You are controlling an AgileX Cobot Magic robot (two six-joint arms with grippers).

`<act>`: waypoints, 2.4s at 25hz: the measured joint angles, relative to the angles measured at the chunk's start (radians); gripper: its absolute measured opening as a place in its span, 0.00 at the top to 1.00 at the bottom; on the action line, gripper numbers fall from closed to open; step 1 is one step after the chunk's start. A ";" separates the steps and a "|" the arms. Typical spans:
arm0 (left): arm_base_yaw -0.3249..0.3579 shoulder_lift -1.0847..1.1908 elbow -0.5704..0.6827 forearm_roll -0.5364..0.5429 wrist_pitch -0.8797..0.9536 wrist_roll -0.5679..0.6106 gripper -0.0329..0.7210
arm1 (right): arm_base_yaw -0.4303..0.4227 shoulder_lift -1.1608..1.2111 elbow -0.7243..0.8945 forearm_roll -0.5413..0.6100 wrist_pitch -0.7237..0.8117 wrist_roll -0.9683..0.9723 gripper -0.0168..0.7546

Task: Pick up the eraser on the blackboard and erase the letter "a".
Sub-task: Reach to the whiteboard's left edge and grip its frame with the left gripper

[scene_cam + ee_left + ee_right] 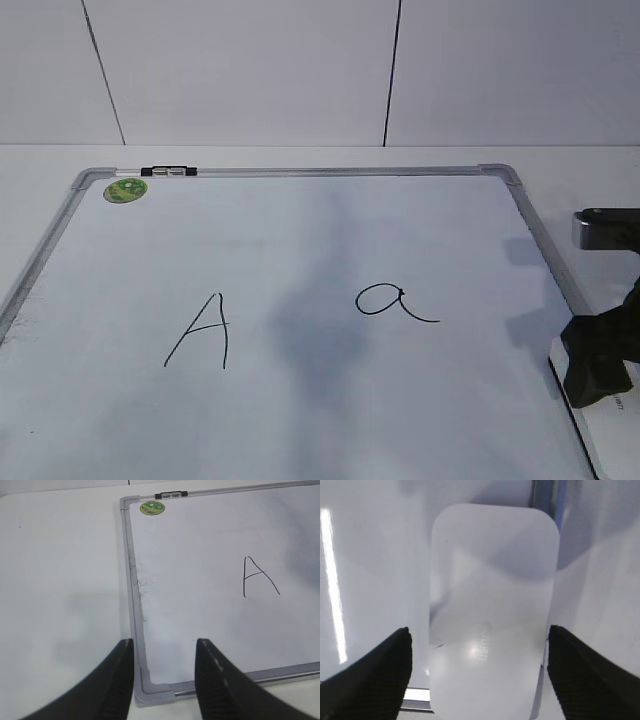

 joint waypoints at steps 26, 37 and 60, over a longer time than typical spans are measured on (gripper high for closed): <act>0.000 0.000 0.000 -0.006 0.000 0.000 0.55 | 0.000 0.088 0.000 -0.005 -0.020 0.004 0.17; 0.000 0.000 0.000 -0.006 0.000 0.000 0.55 | 0.000 0.088 0.000 -0.008 -0.021 0.009 0.21; 0.000 0.064 0.000 -0.010 -0.005 0.000 0.55 | 0.000 0.088 0.000 -0.010 -0.022 0.010 0.21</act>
